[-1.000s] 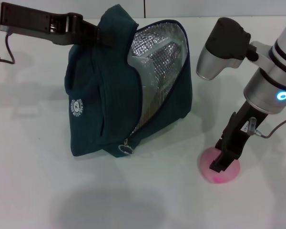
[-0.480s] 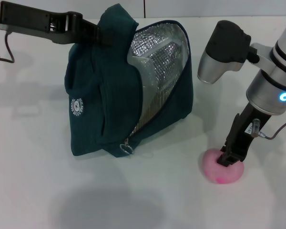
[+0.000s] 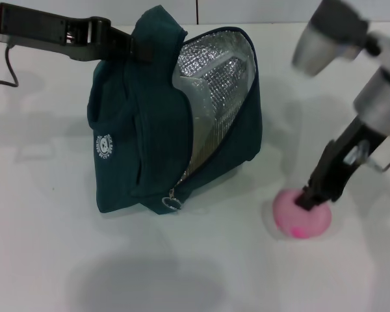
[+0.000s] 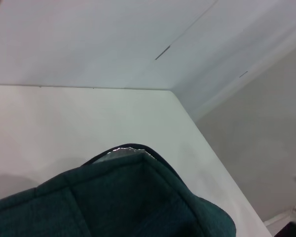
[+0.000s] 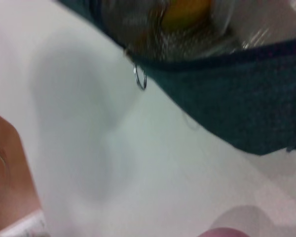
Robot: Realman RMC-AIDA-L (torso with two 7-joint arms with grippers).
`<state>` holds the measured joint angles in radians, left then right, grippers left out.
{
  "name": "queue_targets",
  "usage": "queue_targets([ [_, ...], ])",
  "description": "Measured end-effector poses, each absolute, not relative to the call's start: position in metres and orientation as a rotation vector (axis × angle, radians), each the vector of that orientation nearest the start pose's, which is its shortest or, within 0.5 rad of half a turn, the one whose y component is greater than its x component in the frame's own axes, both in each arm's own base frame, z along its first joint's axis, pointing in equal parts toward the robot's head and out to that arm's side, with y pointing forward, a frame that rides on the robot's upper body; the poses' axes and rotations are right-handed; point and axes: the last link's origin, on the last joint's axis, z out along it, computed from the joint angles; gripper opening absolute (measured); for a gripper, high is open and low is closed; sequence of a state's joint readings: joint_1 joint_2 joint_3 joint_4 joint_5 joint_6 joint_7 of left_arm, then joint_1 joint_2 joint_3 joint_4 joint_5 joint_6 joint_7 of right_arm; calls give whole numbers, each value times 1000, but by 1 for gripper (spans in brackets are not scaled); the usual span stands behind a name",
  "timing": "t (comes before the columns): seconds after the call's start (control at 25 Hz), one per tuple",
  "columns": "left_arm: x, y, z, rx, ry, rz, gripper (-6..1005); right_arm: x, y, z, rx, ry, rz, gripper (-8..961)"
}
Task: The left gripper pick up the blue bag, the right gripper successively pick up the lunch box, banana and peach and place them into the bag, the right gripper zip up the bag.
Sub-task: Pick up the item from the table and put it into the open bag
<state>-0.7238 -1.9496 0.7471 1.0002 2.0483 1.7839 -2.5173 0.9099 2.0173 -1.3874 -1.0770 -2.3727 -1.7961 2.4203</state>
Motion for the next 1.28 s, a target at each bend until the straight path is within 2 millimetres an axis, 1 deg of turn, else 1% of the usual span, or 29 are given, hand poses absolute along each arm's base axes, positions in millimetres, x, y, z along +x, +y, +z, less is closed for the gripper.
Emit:
queue_targets([
  [0.08, -171, 379, 90, -2661, -1501, -572, 42, 118, 360, -1, -3029, 799, -579, 70],
  [0.2, -171, 379, 90, -2662, -1502, -572, 42, 118, 366, 26, -3048, 894, -364, 60],
  [0.28, -170, 379, 90, -2665, -1500, -571, 42, 116, 367, 39, -3059, 926, -259, 54],
  [0.32, -169, 379, 90, -2666, -1499, -571, 42, 114, 369, 50, -3070, 940, -171, 51],
  [0.4, -169, 379, 89, -2669, -1500, -569, 42, 110, 370, 62, -3084, 939, -58, 45],
  [0.48, -169, 378, 89, -2676, -1502, -567, 42, 104, 372, 75, -3103, 928, 99, 38],
  [0.56, -169, 377, 90, -2683, -1504, -568, 42, 101, 374, 81, -3111, 920, 190, 35],
  [0.68, -169, 376, 90, -2689, -1502, -582, 42, 100, 378, 80, -3099, 902, 282, 35],
  [0.84, -169, 375, 92, -2690, -1503, -607, 42, 96, 378, 63, -3109, 844, 349, 36],
  [1.04, -169, 375, 92, -2692, -1501, -605, 42, 83, 376, 45, -3145, 753, 454, 43],
  [1.16, -169, 375, 91, -2693, -1501, -603, 42, 78, 376, 35, -3161, 730, 478, 54],
  [1.28, -169, 375, 91, -2694, -1500, -602, 42, 79, 377, 29, -3167, 740, 460, 64],
])
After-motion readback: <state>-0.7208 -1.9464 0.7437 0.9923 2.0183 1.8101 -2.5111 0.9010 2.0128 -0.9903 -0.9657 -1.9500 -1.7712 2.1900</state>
